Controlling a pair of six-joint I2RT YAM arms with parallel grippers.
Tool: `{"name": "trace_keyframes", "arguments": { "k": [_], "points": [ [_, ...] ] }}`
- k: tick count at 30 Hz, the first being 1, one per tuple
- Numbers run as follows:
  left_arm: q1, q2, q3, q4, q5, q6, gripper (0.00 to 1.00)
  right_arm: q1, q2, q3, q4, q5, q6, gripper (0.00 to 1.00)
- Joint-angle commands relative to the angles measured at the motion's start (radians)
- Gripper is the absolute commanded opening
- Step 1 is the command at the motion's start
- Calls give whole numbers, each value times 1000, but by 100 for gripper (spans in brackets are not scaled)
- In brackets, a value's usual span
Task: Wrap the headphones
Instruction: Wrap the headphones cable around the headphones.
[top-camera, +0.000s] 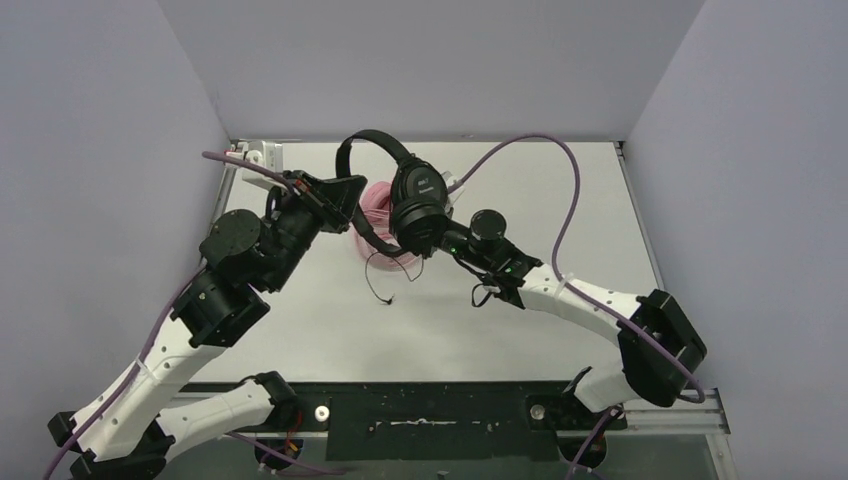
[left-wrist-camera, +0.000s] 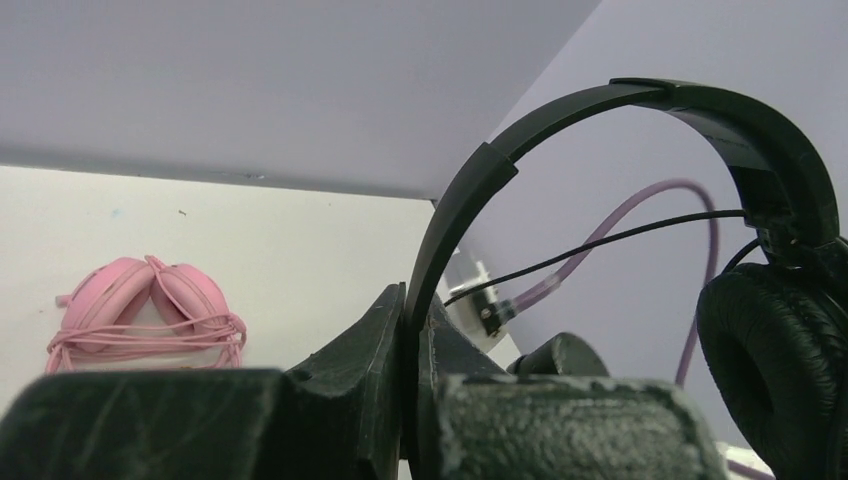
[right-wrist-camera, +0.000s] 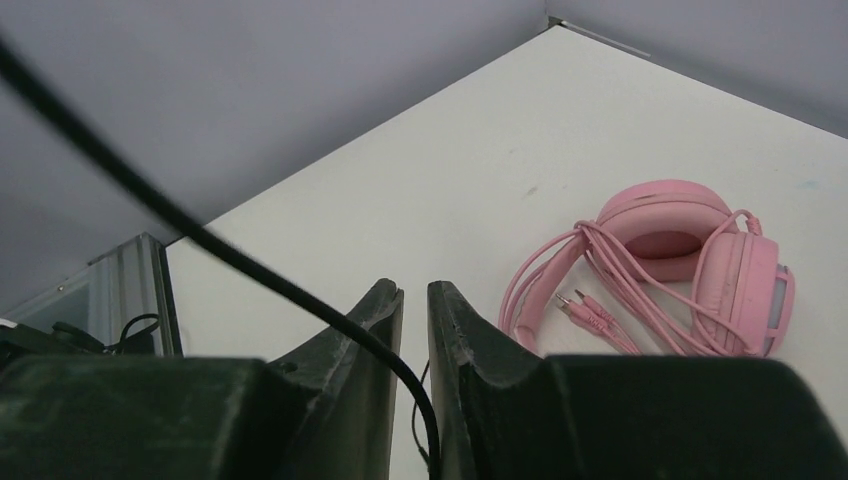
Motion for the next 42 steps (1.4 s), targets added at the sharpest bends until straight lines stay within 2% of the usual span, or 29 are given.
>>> {"name": "trace_keyframes", "arguments": {
  "k": [1,7,13,17,21,27,31,42],
  "points": [
    [-1,25,134,63,-67,-13,0,21,60,2,196,35,8,17],
    [1,108,267,13,-151,49,0,69,132,-25,277,52,44,15],
    [21,215,430,-50,-310,209,0,154,79,-109,207,91,44,5],
    [78,264,454,-31,-361,319,0,201,-43,-151,28,136,9,1],
    [190,291,452,-40,-351,336,0,241,-184,-178,-210,181,-36,0],
    [291,324,423,-11,-368,376,0,295,-329,-141,-511,218,-73,0],
    [330,361,434,-37,-365,375,0,357,-367,-79,-681,234,-104,0],
    [341,404,288,26,-466,579,0,543,-437,195,-1012,449,-196,0]
  ]
}}
